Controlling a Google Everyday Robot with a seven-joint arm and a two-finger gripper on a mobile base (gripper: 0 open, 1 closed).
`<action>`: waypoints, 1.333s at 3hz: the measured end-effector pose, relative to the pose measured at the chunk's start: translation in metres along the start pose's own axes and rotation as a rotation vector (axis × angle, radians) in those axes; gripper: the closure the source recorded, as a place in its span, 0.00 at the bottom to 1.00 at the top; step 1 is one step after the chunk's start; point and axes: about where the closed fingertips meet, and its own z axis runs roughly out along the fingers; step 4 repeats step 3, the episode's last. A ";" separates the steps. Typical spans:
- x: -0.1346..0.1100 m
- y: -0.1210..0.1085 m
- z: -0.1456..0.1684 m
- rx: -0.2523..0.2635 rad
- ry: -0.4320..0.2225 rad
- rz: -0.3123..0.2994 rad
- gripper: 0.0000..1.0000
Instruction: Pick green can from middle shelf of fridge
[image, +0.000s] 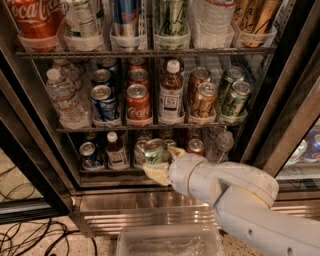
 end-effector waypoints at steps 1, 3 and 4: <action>-0.006 0.045 -0.019 -0.125 -0.029 -0.106 1.00; -0.024 0.057 -0.026 -0.184 -0.070 -0.137 1.00; -0.024 0.057 -0.026 -0.184 -0.070 -0.137 1.00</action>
Offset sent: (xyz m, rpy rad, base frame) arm -0.0370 0.0217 0.0062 -0.0245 -0.0368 0.1389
